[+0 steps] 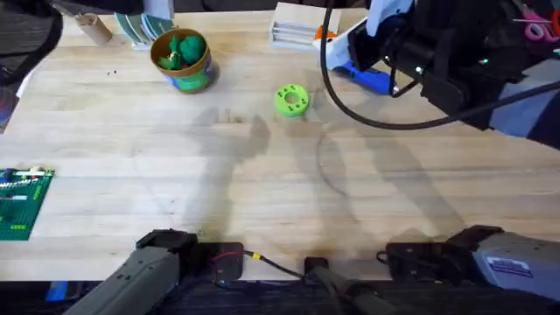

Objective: Pick up the gripper from the table and insert it into the empty holder that is missing its gripper. Then pick up a screw, insert it into the mounting hole, and use the screwdriver to tighten it. Finally, clean up the table by picking up the vegetable and placing it into the bucket.

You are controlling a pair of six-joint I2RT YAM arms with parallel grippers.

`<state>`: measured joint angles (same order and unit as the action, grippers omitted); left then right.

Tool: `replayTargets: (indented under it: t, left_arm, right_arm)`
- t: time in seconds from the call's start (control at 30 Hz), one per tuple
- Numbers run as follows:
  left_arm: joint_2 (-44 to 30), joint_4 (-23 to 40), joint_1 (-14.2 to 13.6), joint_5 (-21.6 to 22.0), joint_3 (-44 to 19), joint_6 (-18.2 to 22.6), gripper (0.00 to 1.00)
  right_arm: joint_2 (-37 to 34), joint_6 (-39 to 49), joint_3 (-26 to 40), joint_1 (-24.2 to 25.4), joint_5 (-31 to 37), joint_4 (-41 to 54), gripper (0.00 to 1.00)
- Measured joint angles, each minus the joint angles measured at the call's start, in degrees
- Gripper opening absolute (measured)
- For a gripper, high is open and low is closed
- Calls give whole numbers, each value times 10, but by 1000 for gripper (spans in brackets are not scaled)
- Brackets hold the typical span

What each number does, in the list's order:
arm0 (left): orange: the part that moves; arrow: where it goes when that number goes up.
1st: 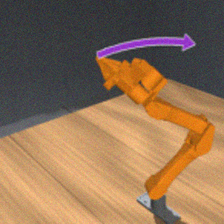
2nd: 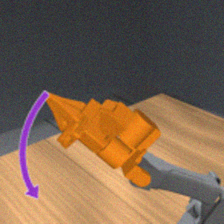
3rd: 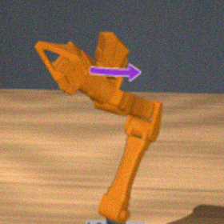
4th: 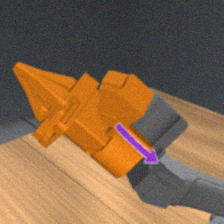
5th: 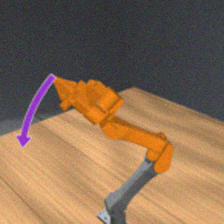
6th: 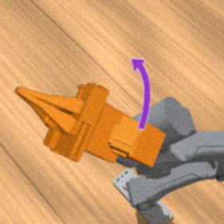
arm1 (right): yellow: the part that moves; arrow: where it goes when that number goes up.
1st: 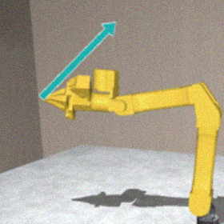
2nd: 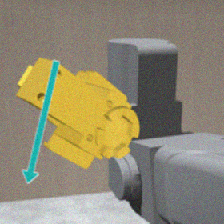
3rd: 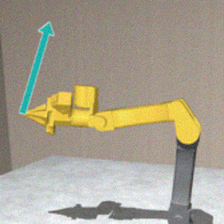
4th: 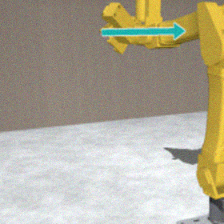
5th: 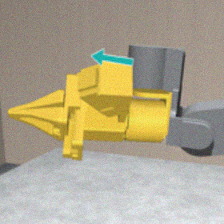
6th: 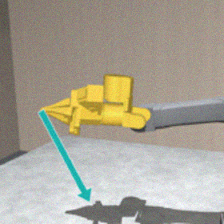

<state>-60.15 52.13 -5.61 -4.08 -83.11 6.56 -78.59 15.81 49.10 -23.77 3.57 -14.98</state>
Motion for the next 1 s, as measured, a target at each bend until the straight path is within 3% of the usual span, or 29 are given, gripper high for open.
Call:
replayTargets:
  t: [0.4,1.0]
  left_arm:
    - [-11,57,0,0,0,1,992]
    - [-11,58,0,0,0,1,993]
  right_arm:
    - [0,-2,0,0,0,6,994]
    - [0,-2,0,0,0,6,994]
